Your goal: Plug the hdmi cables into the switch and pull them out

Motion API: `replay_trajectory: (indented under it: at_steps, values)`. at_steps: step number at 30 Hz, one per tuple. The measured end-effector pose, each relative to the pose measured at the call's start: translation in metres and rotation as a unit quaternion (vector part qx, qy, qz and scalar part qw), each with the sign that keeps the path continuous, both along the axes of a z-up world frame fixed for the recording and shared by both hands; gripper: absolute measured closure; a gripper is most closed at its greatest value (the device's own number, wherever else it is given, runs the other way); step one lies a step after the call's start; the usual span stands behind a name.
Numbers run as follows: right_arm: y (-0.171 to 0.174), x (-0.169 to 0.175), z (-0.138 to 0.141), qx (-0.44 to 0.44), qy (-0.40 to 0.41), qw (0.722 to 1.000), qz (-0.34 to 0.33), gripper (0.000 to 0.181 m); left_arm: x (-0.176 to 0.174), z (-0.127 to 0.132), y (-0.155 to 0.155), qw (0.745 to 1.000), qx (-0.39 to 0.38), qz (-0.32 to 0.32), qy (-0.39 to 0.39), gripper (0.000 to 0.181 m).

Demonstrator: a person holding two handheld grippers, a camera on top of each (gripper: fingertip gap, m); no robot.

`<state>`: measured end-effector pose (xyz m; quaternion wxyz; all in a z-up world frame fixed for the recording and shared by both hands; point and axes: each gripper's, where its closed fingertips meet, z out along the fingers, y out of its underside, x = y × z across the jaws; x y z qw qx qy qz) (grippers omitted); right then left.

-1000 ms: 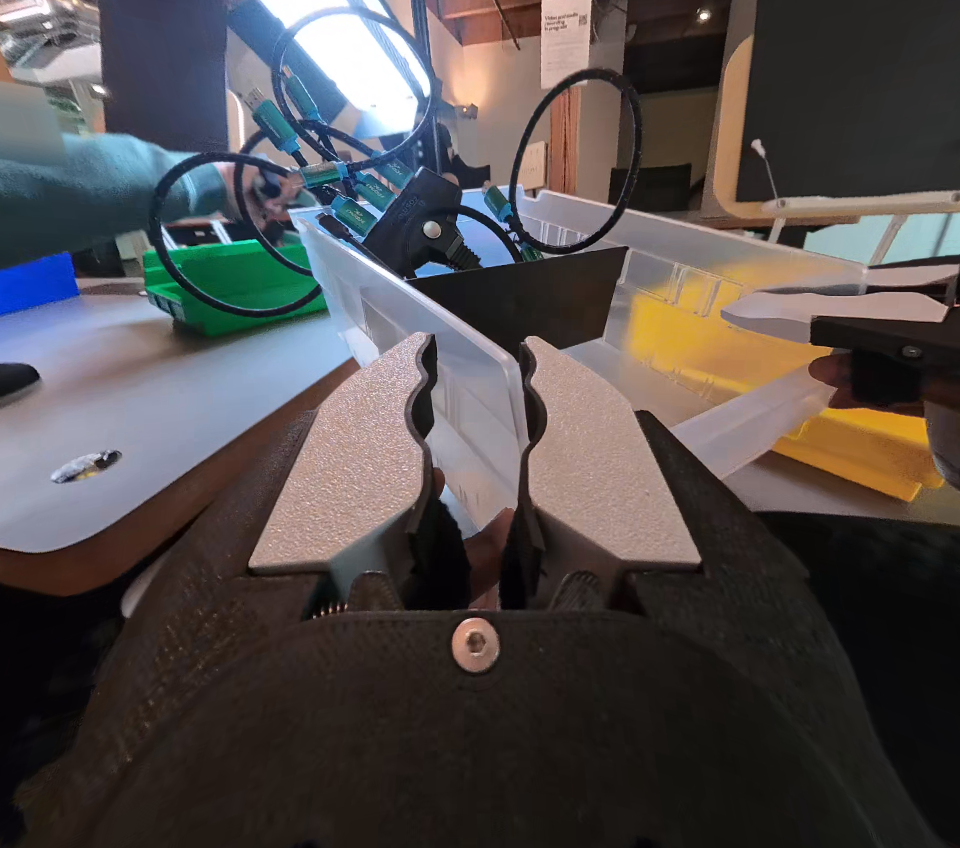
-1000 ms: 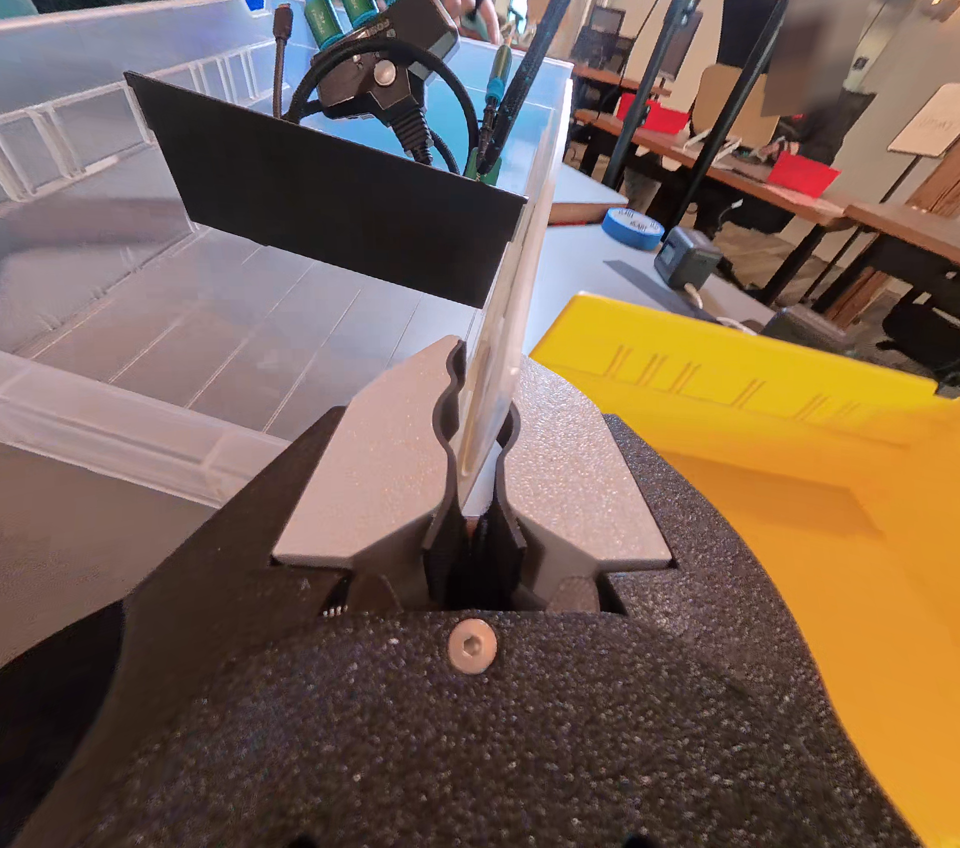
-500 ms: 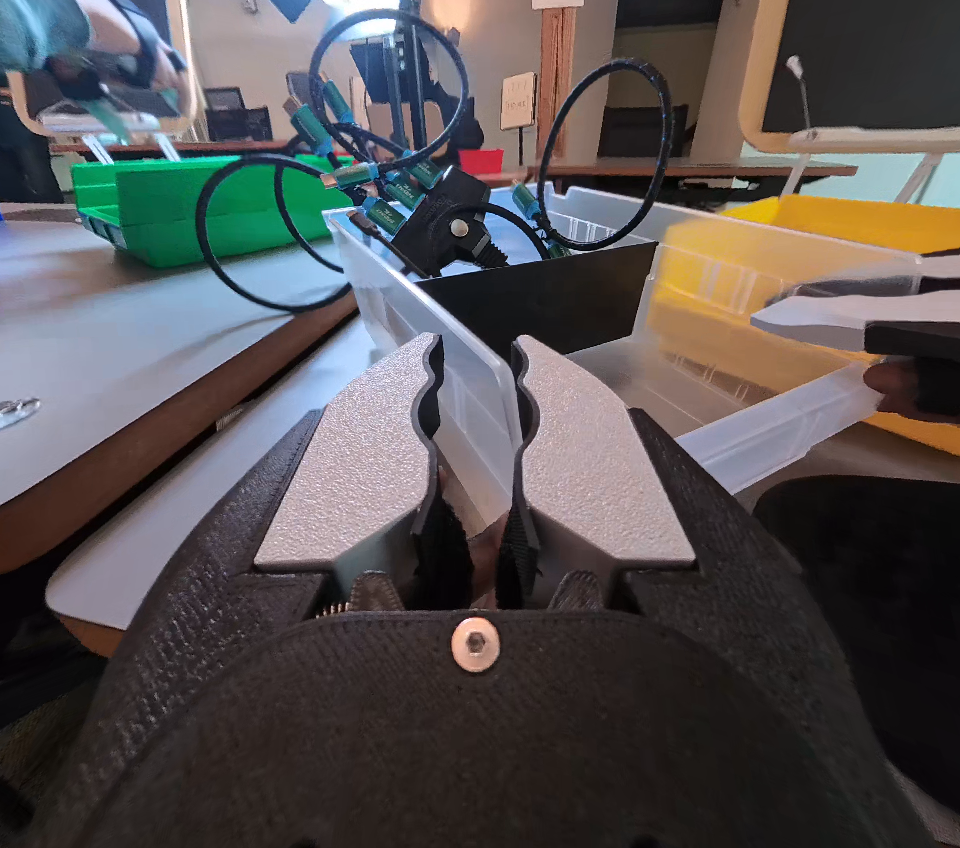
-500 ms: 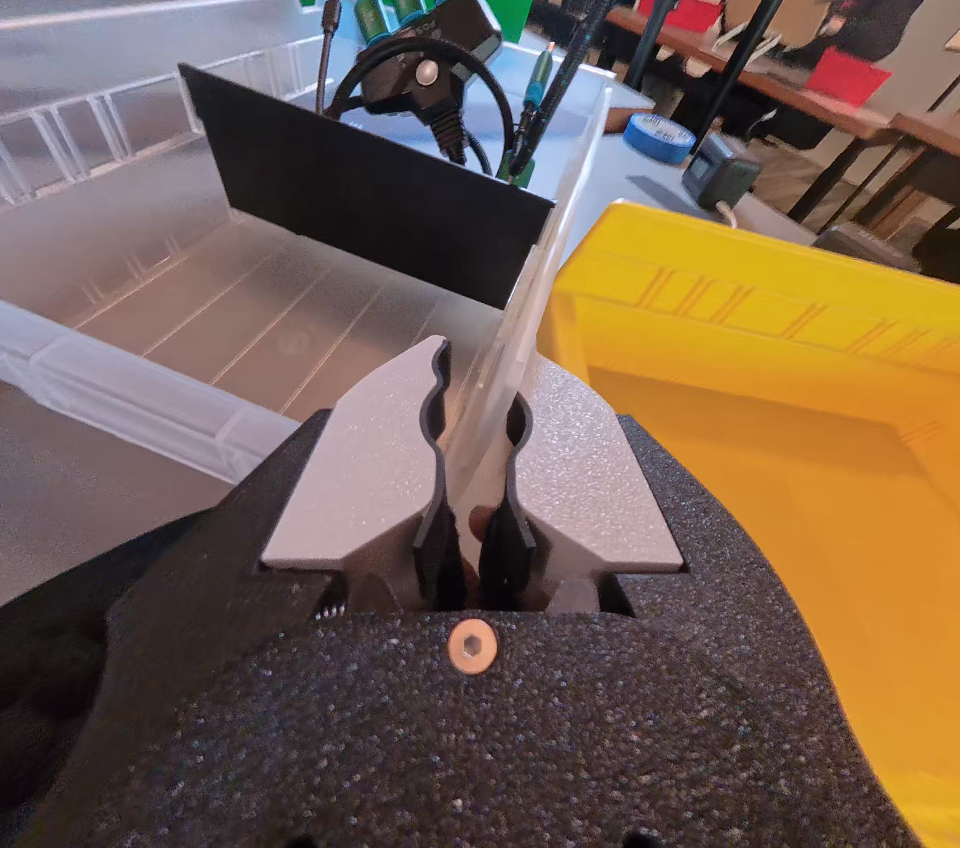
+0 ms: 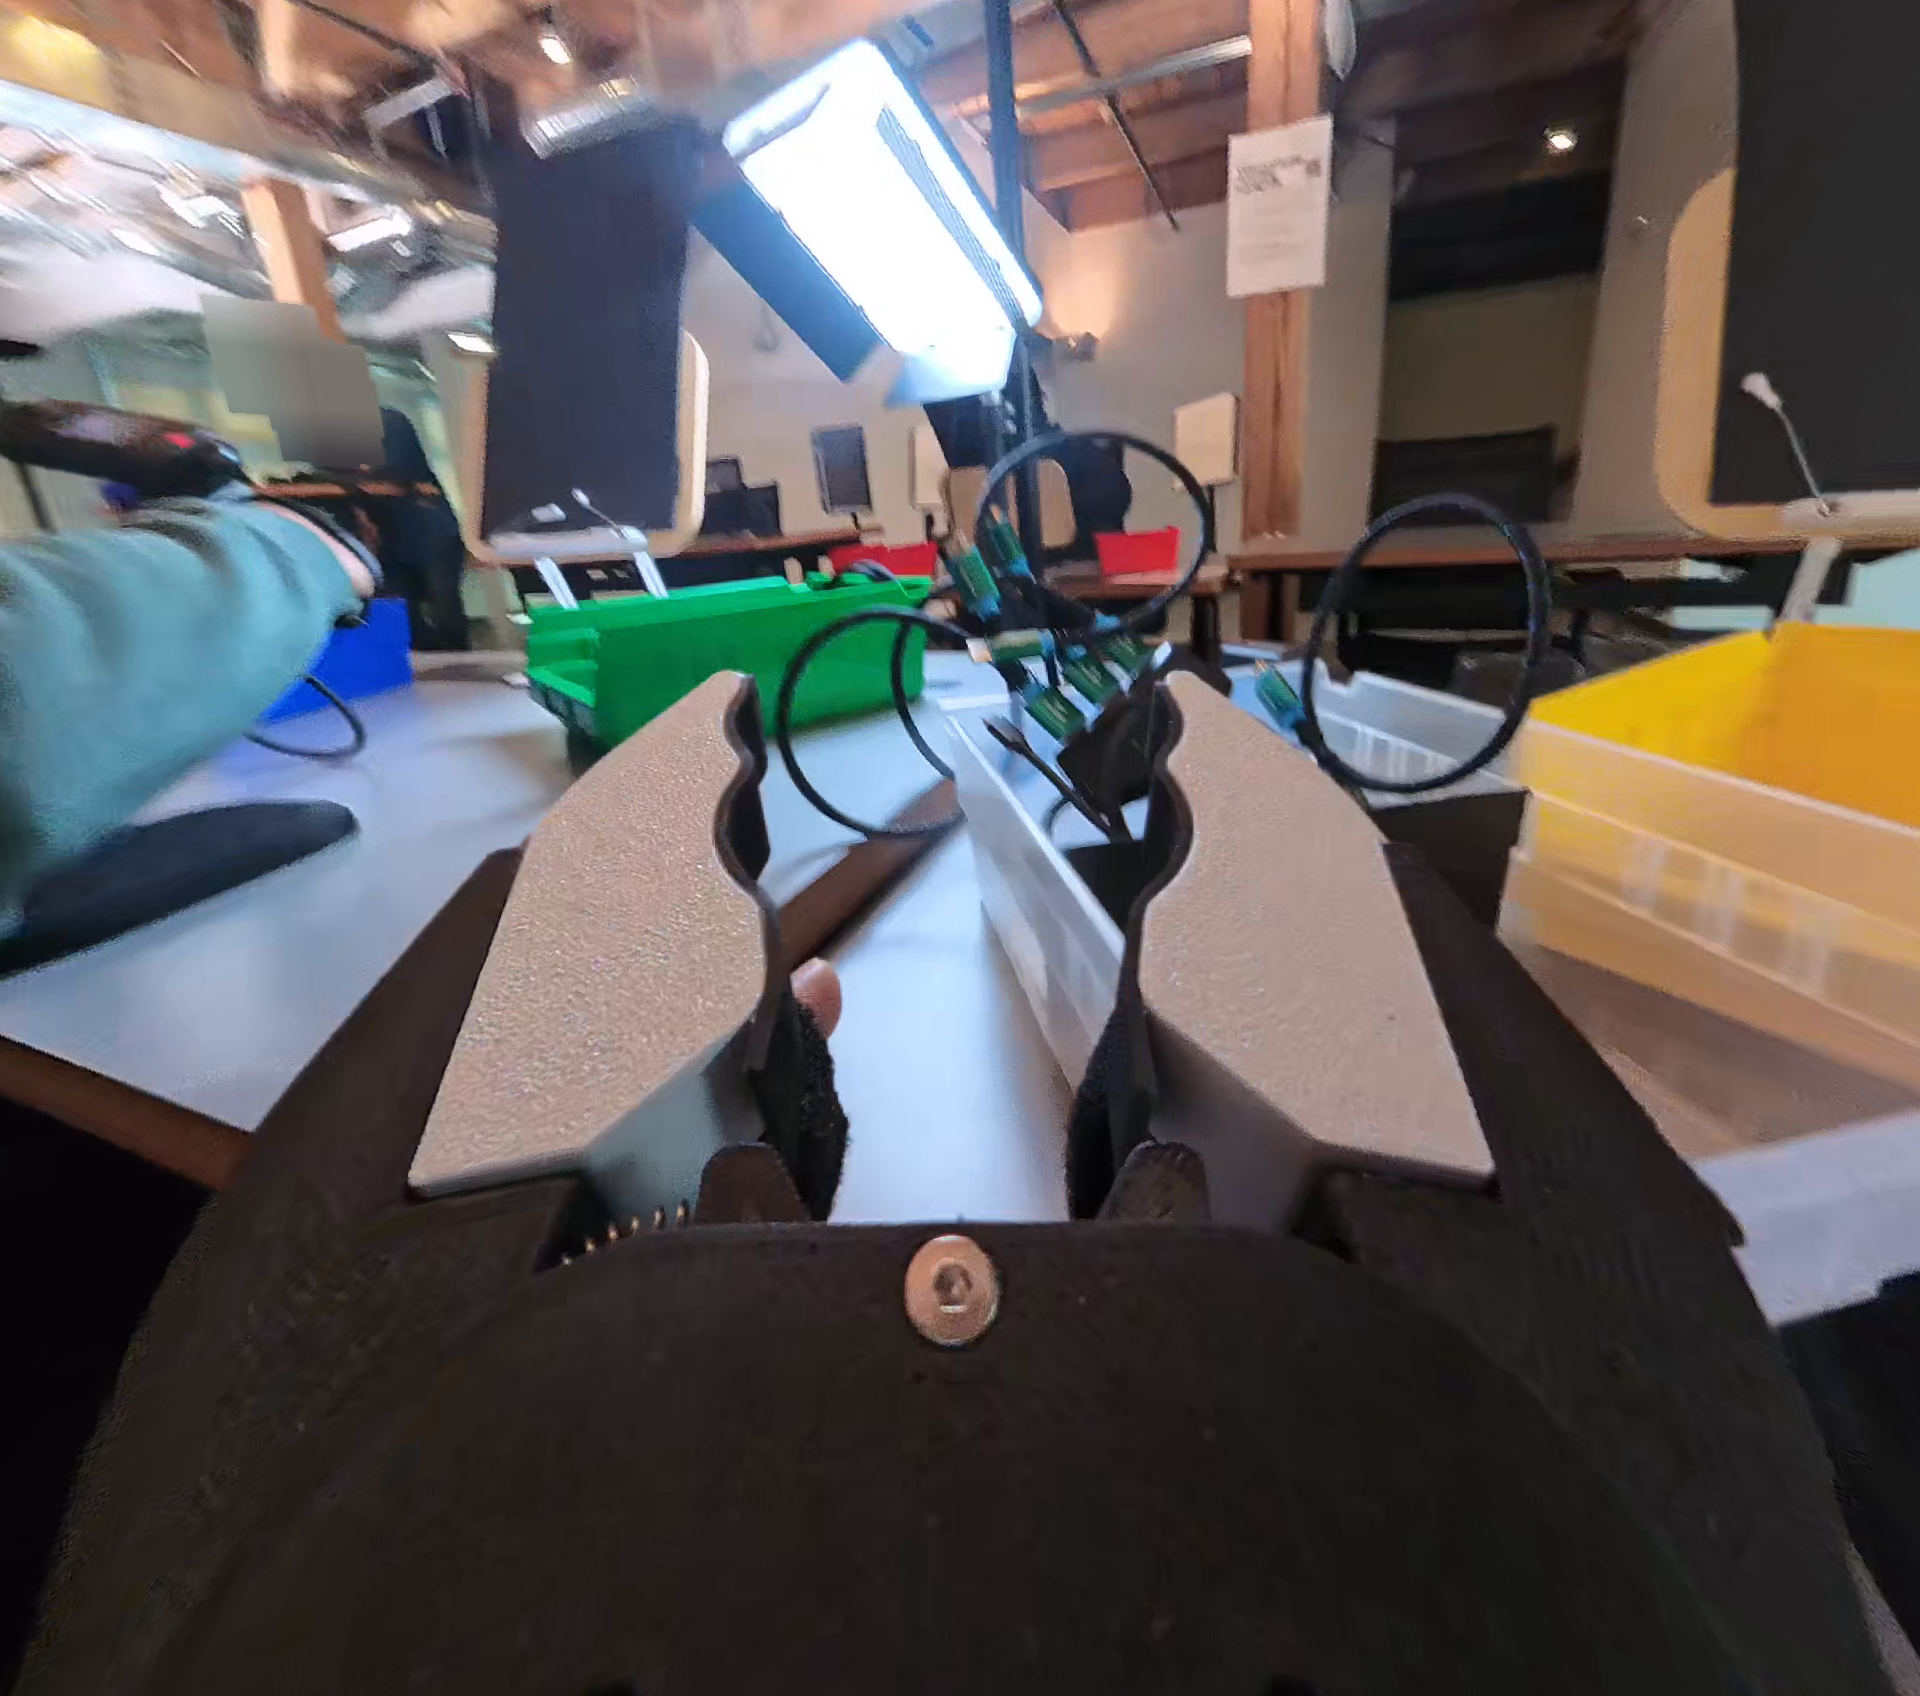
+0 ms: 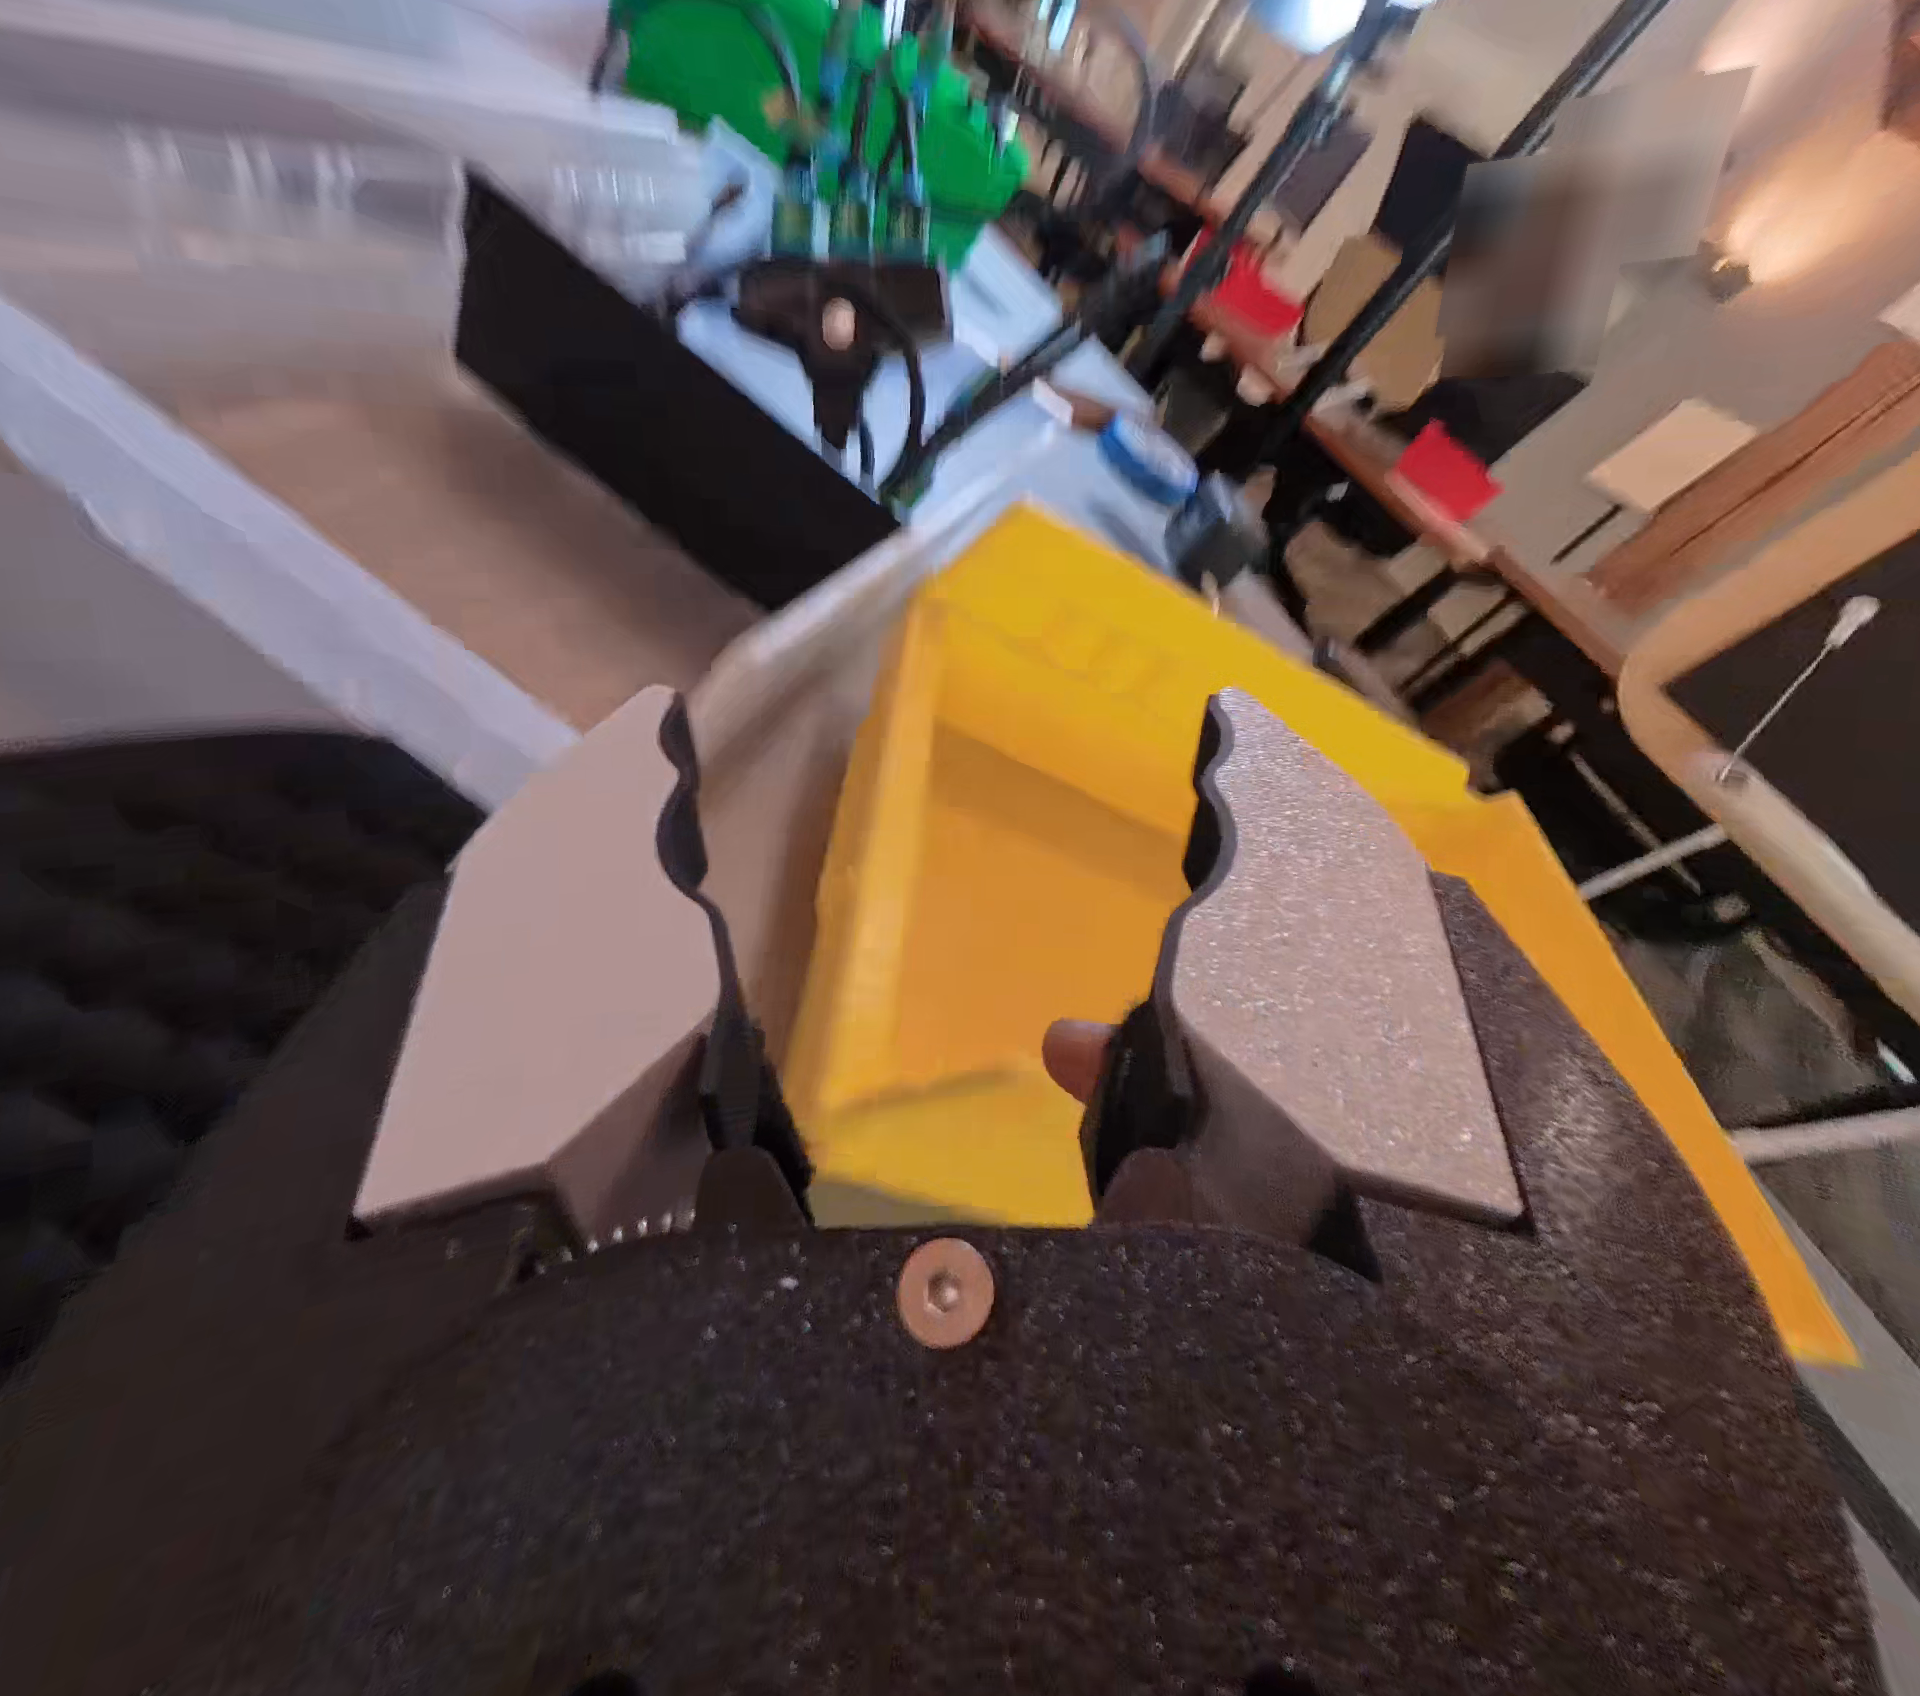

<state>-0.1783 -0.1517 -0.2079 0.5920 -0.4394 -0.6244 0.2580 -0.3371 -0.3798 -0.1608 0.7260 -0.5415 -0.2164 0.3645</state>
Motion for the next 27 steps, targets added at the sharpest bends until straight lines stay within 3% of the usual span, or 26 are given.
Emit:
replay_trajectory:
  at_steps: [3, 5, 10, 12, 15, 18, 21, 23, 25, 27]
  values:
    - [0.014, 0.02, -0.046, -0.063, -0.157, 0.985, 0.031, 0.063, 0.016, 0.031, 0.0, 0.999, 0.026, -0.011, 0.042, 0.108]
    - [0.02, 0.032, -0.068, -0.065, -0.225, 0.971, 0.046, 0.061, 0.03, 0.045, 0.011, 0.997, 0.045, -0.044, 0.048, 0.108]
    - [0.057, 0.047, -0.067, 0.145, -0.256, 0.956, -0.018, 0.11, 0.085, 0.057, 0.063, 0.981, 0.071, -0.177, 0.043, 0.111]
    - [0.068, 0.066, -0.068, 0.167, -0.303, 0.937, -0.041, 0.117, 0.116, 0.053, 0.091, 0.967, 0.057, -0.245, 0.039, 0.114]
    - [0.09, 0.116, -0.073, 0.131, -0.382, 0.911, -0.082, 0.113, 0.162, 0.03, 0.133, 0.941, -0.006, -0.338, 0.012, 0.115]
    - [0.103, 0.179, -0.078, 0.104, -0.455, 0.88, -0.094, 0.105, 0.192, 0.001, 0.165, 0.923, -0.057, -0.381, -0.021, 0.115]
    - [0.089, 0.215, -0.073, 0.051, -0.429, 0.901, -0.041, 0.106, 0.215, -0.021, 0.194, 0.907, -0.088, -0.408, -0.053, 0.116]
    - [0.081, 0.223, -0.063, -0.033, -0.358, 0.933, -0.034, 0.084, 0.227, -0.035, 0.216, 0.899, -0.126, -0.417, -0.052, 0.115]
    - [0.074, 0.229, -0.047, -0.105, -0.272, 0.957, -0.005, 0.084, 0.231, -0.048, 0.241, 0.893, -0.169, -0.415, -0.047, 0.113]
    - [0.09, 0.239, -0.035, -0.134, -0.213, 0.967, -0.047, 0.073, 0.233, -0.054, 0.267, 0.886, -0.2, -0.415, -0.048, 0.106]
